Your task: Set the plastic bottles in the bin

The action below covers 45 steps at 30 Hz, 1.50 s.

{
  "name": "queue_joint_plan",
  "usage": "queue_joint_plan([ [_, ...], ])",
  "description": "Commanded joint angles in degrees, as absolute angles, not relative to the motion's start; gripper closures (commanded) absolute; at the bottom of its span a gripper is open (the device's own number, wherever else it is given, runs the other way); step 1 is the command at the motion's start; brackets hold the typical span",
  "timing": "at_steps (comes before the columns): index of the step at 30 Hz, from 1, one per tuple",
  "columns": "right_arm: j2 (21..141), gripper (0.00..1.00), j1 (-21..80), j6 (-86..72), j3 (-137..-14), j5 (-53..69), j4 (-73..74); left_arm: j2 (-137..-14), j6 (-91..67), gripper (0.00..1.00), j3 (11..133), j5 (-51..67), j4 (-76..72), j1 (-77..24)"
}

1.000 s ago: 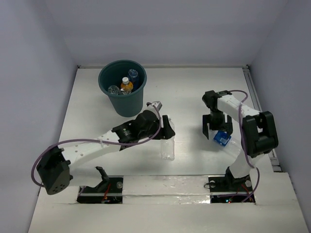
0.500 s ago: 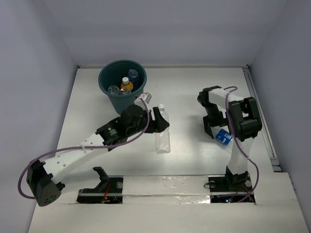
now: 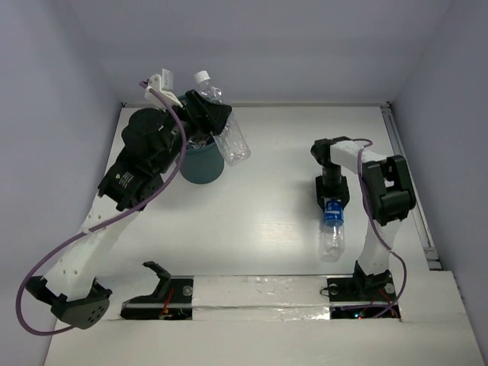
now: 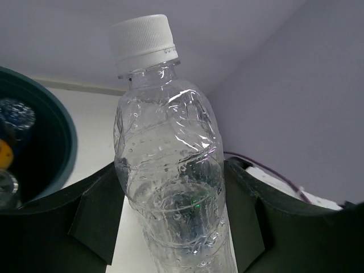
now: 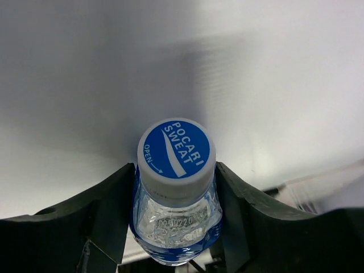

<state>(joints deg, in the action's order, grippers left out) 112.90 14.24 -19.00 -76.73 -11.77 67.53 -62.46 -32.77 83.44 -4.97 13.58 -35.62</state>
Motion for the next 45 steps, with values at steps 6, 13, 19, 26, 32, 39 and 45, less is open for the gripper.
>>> queue_joint_plan([
  [6,92.7,0.59,14.3,-19.7,-74.3,2.3,53.7,-71.3,-25.4,0.71,90.3,-10.4,14.9,-21.5],
  [13,73.8,0.58,16.9,-26.1,-78.8,17.1,46.2,-80.1,-20.6,0.72,94.9,-19.4,9.4,-14.6],
  [19,70.0,0.56,22.8,-38.0,-85.9,20.5,32.0,-85.4,-9.5,0.73,96.0,-30.4,4.0,-13.2],
  [26,78.6,0.55,29.0,-48.2,-96.9,12.8,13.9,-83.8,-1.9,0.58,84.2,-31.9,-7.1,-13.2],
  [32,94.8,0.55,33.9,-52.6,-111.5,4.9,8.8,-80.4,-3.3,0.02,76.6,-28.7,-9.2,-16.1],
  [39,111.9,0.54,37.9,-48.4,-133.4,-5.1,13.9,-74.5,-9.6,0.01,81.6,-26.1,-0.1,-16.1],
  [45,117.1,0.53,39.6,-43.2,-135.4,-6.2,16.8,-68.0,-15.1,0.01,87.5,-23.9,9.8,-16.1],
])
